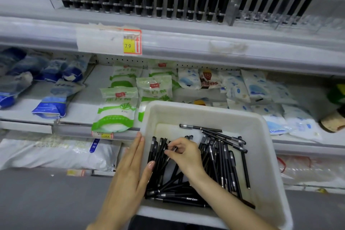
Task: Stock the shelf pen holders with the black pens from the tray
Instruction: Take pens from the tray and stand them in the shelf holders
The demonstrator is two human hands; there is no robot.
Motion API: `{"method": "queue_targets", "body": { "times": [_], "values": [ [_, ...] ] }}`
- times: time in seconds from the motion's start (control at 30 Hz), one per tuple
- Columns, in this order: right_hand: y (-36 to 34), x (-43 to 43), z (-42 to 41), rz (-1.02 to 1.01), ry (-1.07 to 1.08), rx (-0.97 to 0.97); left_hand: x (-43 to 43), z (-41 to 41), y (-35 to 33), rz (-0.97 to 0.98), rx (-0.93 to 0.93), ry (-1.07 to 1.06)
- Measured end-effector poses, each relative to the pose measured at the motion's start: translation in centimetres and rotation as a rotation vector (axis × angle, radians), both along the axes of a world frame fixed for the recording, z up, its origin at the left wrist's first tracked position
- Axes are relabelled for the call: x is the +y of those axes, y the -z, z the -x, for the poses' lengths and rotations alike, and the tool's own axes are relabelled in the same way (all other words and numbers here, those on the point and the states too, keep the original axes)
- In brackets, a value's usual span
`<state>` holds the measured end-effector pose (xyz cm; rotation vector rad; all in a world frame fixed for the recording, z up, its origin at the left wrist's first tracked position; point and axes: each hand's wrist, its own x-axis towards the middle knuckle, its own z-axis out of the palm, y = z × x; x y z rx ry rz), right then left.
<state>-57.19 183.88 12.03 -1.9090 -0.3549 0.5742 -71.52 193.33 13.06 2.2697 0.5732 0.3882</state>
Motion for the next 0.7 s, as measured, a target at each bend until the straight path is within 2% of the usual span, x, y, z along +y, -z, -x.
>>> {"method": "queue_targets", "body": {
  "times": [0.23,0.4,0.5,0.7],
  "values": [
    [-1.1,-0.3,1.2,-0.242,0.233,0.332,0.3,-0.2,-0.8,-0.053,0.008,-0.006],
    [-5.0,-1.8,0.3,-0.382,0.25,0.344,-0.3,-1.7,-4.6,-0.153,-0.092,0.027],
    [-10.4,-4.2,-1.2,-0.478,0.238,0.267,-1.2,-3.9,-9.0,-0.268,-0.195,0.094],
    [-23.8,-11.2,-5.9,-0.685,0.16,-0.219,-4.6,-10.1,-18.4,-0.504,-0.447,0.261]
  ]
}}
